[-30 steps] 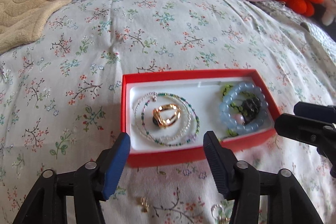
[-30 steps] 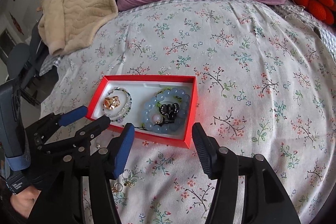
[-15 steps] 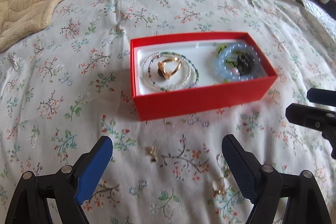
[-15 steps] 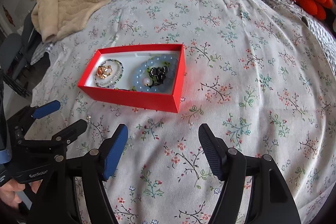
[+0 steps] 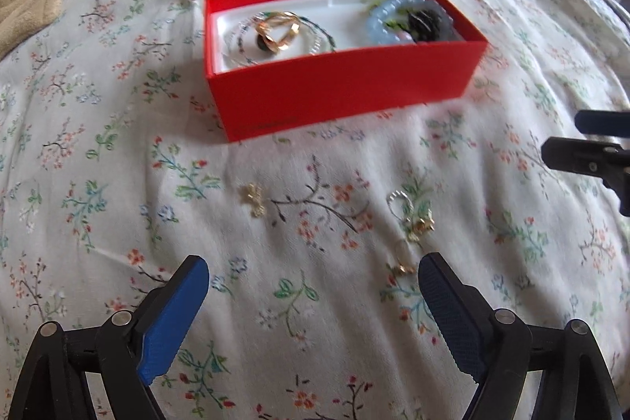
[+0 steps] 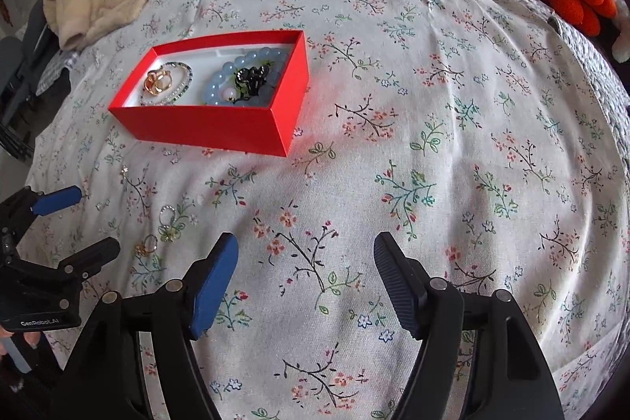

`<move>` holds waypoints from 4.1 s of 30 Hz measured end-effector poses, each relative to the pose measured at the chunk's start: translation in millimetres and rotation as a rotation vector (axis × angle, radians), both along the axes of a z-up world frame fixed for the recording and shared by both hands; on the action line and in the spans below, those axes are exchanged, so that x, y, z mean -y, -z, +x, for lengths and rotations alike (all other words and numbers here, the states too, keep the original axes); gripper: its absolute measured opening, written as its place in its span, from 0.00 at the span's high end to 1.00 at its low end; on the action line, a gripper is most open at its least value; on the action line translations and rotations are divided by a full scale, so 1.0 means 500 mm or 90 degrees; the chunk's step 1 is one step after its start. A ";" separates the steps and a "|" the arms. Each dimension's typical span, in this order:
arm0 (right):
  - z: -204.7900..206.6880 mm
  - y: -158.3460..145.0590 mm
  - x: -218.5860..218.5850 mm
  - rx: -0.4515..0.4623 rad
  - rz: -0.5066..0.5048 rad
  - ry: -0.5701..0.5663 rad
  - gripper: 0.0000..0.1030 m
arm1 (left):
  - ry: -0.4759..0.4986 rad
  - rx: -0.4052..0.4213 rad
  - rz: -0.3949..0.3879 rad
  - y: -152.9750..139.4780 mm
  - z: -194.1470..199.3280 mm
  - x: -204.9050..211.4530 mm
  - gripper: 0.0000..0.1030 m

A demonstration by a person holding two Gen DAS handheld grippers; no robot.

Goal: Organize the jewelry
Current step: 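Withdraw both tools from the box toward the gold earrings on the sheet, then grasp the small gold hoop earring with the left tool, then grasp the pearl-hoop gold earring with right tool while left tool holds its hoop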

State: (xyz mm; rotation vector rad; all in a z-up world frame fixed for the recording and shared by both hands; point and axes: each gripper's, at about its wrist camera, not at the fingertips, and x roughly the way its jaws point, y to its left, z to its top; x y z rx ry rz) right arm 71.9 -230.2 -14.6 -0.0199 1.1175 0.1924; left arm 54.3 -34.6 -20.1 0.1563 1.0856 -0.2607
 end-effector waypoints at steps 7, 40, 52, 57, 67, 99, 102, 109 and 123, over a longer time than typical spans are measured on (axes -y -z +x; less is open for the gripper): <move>-0.013 0.033 -0.014 -0.029 -0.029 -0.024 0.28 | 0.076 -0.014 -0.008 0.024 -0.022 0.044 0.24; -0.005 0.065 -0.020 -0.055 -0.072 -0.028 0.24 | 0.094 -0.025 0.009 0.045 -0.018 0.080 0.89; -0.009 0.100 -0.003 -0.002 -0.062 0.007 0.00 | 0.044 -0.008 0.016 0.023 -0.027 0.037 0.89; -0.023 0.103 -0.002 0.033 -0.069 0.021 0.00 | 0.020 0.006 0.020 0.015 -0.030 0.001 0.89; -0.031 0.094 -0.119 0.076 -0.063 -0.097 0.00 | -0.062 0.014 -0.001 0.011 -0.036 -0.091 0.89; -0.013 0.085 -0.245 0.109 -0.056 -0.232 0.51 | -0.057 -0.012 -0.018 0.033 -0.051 -0.122 0.89; -0.015 0.085 -0.249 0.110 -0.058 -0.238 0.55 | -0.057 -0.012 -0.018 0.032 -0.050 -0.122 0.89; -0.013 0.084 -0.252 0.106 -0.052 -0.243 0.63 | -0.057 -0.012 -0.018 0.032 -0.051 -0.122 0.89; -0.018 0.082 -0.268 0.114 -0.066 -0.264 0.84 | -0.058 -0.011 -0.018 0.031 -0.052 -0.122 0.89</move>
